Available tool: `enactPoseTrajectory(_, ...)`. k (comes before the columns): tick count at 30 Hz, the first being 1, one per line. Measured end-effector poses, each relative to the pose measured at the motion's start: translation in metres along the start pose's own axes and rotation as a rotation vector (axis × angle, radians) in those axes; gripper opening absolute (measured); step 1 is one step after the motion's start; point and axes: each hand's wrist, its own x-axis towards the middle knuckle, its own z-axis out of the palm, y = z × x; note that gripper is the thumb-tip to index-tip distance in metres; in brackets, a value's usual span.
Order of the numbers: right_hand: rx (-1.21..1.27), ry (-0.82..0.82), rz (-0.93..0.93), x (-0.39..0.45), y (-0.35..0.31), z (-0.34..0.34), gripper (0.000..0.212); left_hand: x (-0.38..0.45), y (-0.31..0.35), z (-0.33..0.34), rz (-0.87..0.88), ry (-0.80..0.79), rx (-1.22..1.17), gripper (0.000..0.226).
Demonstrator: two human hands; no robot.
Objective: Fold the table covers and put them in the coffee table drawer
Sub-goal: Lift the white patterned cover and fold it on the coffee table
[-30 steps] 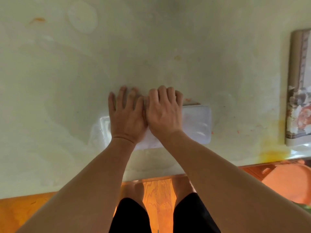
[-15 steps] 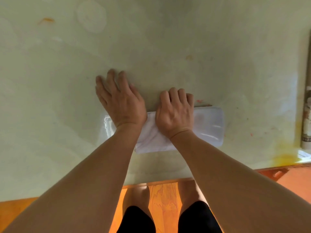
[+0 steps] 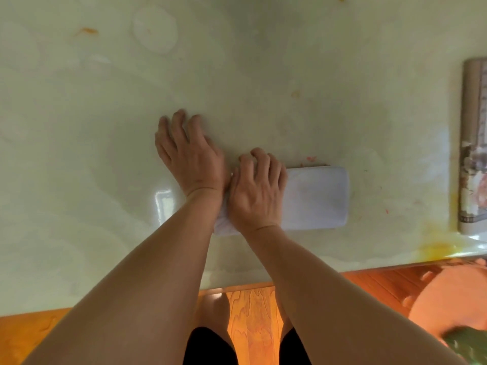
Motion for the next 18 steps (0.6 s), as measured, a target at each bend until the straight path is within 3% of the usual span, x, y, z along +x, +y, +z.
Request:
enactPoseTrajectory(8, 0.051, 0.013, -0.017, 0.004, 0.000, 0.007, 0.031, -0.019, 0.002, -0.020, -0.084, 0.008, -0.202, 0.032)
enactPoseTrajectory(12, 0.054, 0.050, -0.054, 0.001, 0.004, 0.012, 0.030, -0.069, -0.003, -0.031, -0.108, -0.121, -0.174, 0.042)
enactPoseTrajectory(15, 0.200, 0.108, -0.069, 0.001, 0.009, 0.008, 0.019, -0.065, -0.003, -0.022, -0.161, -0.112, -0.119, 0.038)
enactPoseTrajectory(18, 0.316, 0.190, -0.075, -0.003, 0.037, -0.022, 0.022, -0.066, 0.001, -0.020, -0.080, -0.107, 0.036, 0.032)
